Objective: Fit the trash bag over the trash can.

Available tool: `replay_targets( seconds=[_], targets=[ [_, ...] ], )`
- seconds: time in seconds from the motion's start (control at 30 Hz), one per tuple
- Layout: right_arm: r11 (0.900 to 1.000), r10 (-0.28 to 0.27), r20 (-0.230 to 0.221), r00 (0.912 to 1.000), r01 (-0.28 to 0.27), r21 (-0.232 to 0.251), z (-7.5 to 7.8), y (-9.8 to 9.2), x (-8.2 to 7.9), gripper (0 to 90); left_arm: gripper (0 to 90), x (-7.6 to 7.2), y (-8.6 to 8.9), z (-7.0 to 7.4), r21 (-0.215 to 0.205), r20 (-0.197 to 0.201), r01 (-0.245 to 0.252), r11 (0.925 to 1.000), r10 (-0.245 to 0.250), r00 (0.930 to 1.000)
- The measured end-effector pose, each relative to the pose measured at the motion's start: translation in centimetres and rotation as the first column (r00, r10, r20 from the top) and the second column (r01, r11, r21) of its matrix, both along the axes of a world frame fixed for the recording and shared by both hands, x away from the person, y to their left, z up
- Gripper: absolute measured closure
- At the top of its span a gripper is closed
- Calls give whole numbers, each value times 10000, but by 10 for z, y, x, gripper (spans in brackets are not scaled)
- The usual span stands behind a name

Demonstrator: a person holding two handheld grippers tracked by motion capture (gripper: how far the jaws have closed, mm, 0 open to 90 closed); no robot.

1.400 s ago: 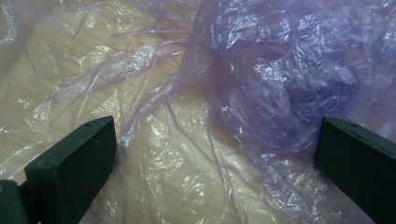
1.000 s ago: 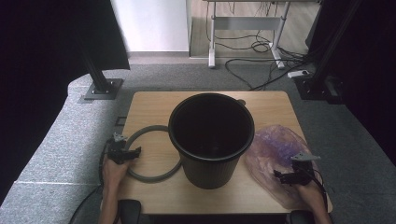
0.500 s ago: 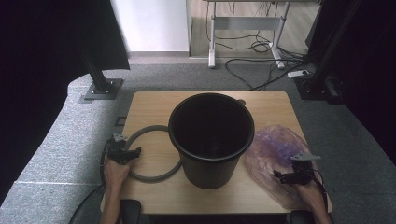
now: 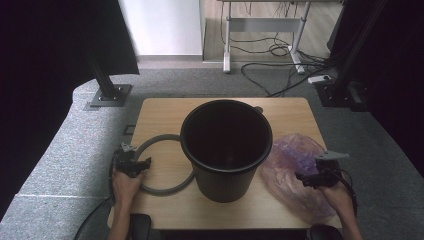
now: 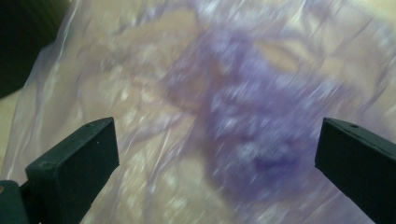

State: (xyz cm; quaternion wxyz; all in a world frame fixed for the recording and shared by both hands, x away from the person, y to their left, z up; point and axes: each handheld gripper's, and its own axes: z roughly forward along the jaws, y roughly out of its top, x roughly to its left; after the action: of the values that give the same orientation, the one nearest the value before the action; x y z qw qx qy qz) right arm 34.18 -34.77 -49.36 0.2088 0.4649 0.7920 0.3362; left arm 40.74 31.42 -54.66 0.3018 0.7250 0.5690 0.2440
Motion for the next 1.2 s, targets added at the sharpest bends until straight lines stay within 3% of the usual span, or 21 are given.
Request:
replay_targets(
  seconds=[0.13, 0.23, 0.3, 0.4, 0.53, 0.6, 0.7, 0.77, 0.8, 0.83, 0.93, 1.07, 1.17, 1.2],
  targets=[
    [9997, -144, -42, 9999, 143, -196, 10, -1, 21, 0, 128, 0, 0, 0, -1, 0, -9, 10000, 9, 10000],
    [9991, -201, -383, 9991, 187, -385, 5, -2, 39, 0, 128, 0, 0, 0, 0, 0, -11, 10000, 11, 10000],
    [9982, -267, -817, 9963, 222, -563, -5, -2, 51, 0, 128, 0, 0, 0, 3, -1, -12, 10000, 12, 10000],
    [9926, -356, -1720, 9845, 149, -1202, -23, -1, 65, 0, 128, 0, 0, 0, 6, -3, -14, 10000, 14, 10000],
    [9934, -141, -2219, 9750, -117, -1145, -36, 1, 71, 0, 128, 0, 0, 0, 7, -2, -48, 10000, 48, 10000],
    [9891, 96, -2625, 9649, -477, -1391, -43, 4, 72, 0, 128, -1, -1, 0, -1, -2, -90, 10000, 90, 10000],
    [9914, 41, -2666, 9638, -387, -1247, -45, 6, 70, 23, 128, -1, -1, 0, 11, -3, -122, 9999, 122, 9999],
    [9915, 58, -2682, 9634, -405, -1240, -41, 8, 68, 148, 128, -1, -1, 0, 10, -6, -128, 9999, 128, 9999],
    [9915, 58, -2682, 9634, -405, -1240, -41, 8, 68, 148, 128, -1, -1, 0, 10, -6, -128, 9999, 128, 9999],
    [9900, 179, -2832, 9589, -567, -1294, -34, 13, 63, 359, 128, -1, -1, 0, 12, -7, -128, 9999, 128, 9999],
    [9857, 391, -3153, 9482, -884, -1436, -28, 19, 59, 633, 127, -1, -1, 0, 11, 0, -132, 9999, 132, 9999],
    [9845, 414, -3445, 9379, -972, -1461, -26, 22, 59, 766, 128, -1, -1, 0, 10, -2, -145, 9999, 145, 9999],
    [9852, 409, -3510, 9355, -963, -1418, -25, 22, 59, 783, 128, -1, -1, 0, 10, -5, -157, 9999, 157, 9999],
    [9858, 458, -3620, 9311, -1008, -1344, -25, 21, 58, 783, 128, -1, -1, 0, 10, -2, -158, 9999, 158, 9999]
  ],
)
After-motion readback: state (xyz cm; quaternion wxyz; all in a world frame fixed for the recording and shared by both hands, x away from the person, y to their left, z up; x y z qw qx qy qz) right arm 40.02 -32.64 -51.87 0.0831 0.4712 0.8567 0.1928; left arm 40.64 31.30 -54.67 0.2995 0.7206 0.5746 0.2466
